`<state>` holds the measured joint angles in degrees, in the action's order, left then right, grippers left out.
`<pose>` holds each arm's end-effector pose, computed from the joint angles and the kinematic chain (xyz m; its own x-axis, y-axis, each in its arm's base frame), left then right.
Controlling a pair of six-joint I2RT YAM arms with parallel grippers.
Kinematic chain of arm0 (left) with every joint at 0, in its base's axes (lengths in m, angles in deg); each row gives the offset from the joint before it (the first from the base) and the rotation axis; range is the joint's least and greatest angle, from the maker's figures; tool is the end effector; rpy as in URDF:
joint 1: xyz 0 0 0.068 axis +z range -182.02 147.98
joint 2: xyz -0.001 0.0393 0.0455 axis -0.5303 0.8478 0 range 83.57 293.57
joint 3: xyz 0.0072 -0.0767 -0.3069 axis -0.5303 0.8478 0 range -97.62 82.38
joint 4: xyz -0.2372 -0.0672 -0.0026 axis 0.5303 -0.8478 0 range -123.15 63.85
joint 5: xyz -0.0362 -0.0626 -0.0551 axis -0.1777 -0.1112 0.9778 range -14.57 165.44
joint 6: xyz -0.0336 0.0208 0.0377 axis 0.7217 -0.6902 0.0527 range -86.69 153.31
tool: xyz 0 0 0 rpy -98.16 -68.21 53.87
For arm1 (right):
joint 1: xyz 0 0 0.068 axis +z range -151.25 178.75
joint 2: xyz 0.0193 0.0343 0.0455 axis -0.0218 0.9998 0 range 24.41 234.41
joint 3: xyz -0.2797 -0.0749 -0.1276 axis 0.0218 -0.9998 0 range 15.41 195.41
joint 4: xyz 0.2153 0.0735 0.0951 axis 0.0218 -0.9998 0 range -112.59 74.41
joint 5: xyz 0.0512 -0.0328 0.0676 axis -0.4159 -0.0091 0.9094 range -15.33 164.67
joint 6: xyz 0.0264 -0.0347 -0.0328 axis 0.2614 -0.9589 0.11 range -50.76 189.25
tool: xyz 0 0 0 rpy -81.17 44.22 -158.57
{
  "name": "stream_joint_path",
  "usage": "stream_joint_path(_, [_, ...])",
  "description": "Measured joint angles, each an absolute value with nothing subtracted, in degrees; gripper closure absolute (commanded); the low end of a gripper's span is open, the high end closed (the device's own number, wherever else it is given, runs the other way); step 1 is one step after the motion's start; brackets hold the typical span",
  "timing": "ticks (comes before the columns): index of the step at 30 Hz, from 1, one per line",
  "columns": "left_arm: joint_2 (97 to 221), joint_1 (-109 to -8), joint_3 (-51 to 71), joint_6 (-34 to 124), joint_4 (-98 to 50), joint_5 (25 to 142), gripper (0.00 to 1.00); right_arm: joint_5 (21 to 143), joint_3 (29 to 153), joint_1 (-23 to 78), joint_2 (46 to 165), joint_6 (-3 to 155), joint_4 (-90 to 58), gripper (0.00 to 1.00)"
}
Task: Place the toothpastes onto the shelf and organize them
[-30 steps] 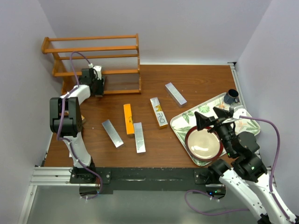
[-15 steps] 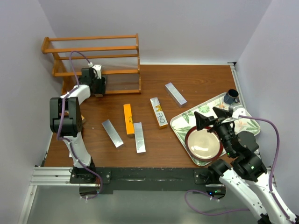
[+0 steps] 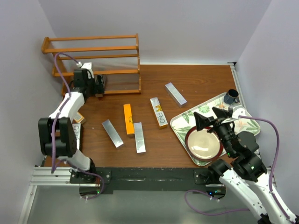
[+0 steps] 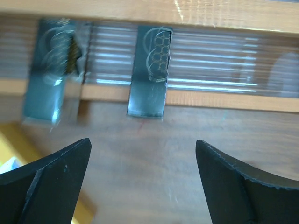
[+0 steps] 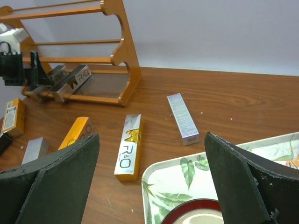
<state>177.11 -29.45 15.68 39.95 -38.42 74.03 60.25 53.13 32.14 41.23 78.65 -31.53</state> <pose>0.3559 0.0169 0.3021 -0.6185 -0.1435 -0.7726 -0.1363 0.9879 -0.0744 0.0268 0.0067 0.3501 0.0178 0.2014 -0.9794 -0.3332 0.9247 0.1840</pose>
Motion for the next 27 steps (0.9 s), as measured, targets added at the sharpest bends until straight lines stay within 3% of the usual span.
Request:
stream_joint_path(13, [155.50, -29.45, 27.81, 51.57, -53.63, 62.44, 0.00, 60.91, 53.13, 32.14, 39.70, 78.70, -31.47, 0.01])
stream_joint_path(20, [152.37, -28.56, 35.00, 57.83, -60.00, 53.85, 0.00, 61.41, 53.13, 32.14, 39.65, 78.74, -31.42, 0.01])
stream_joint_path(27, [153.46, -21.28, 39.07, 58.24, -60.13, 53.26, 0.00, 62.20, 53.13, 32.14, 40.46, 78.76, -31.49, 0.01])
